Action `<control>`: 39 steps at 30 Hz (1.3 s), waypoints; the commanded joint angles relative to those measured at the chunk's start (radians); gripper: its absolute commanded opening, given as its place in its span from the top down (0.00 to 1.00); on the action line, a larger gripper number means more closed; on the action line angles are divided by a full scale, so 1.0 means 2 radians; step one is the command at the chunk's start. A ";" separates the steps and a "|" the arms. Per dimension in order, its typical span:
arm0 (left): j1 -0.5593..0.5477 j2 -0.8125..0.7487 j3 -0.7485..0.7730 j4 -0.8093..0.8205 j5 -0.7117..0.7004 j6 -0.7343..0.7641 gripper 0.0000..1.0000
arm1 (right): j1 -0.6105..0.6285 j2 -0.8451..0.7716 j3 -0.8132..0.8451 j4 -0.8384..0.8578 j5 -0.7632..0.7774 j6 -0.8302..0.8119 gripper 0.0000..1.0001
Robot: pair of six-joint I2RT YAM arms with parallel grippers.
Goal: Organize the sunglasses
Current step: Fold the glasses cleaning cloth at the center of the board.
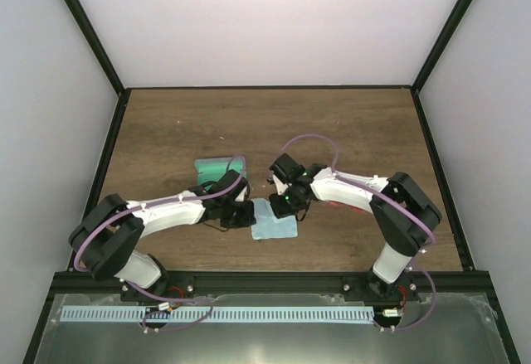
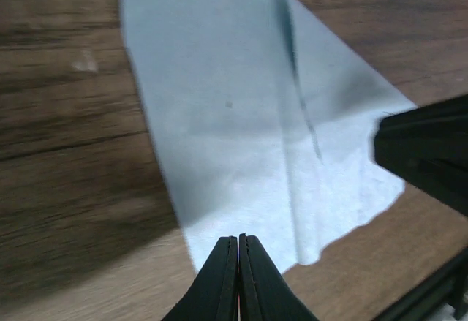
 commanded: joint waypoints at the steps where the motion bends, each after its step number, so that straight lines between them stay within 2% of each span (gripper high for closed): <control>1: -0.005 -0.006 -0.012 0.089 0.056 -0.023 0.96 | -0.002 0.016 0.017 0.023 -0.019 -0.003 0.97; 10: -0.013 0.057 0.000 0.113 0.072 -0.014 0.96 | -0.002 0.022 0.010 0.032 -0.041 -0.005 0.97; 15: -0.013 0.086 -0.004 0.084 0.052 0.003 0.96 | -0.002 0.031 -0.009 0.040 -0.051 -0.003 0.97; 26: -0.013 0.085 -0.019 0.040 0.027 0.022 0.96 | -0.026 0.046 -0.018 0.041 -0.025 -0.006 0.97; 39: -0.013 0.090 -0.030 0.030 0.023 0.033 0.96 | -0.079 0.064 0.022 0.021 -0.006 -0.040 0.98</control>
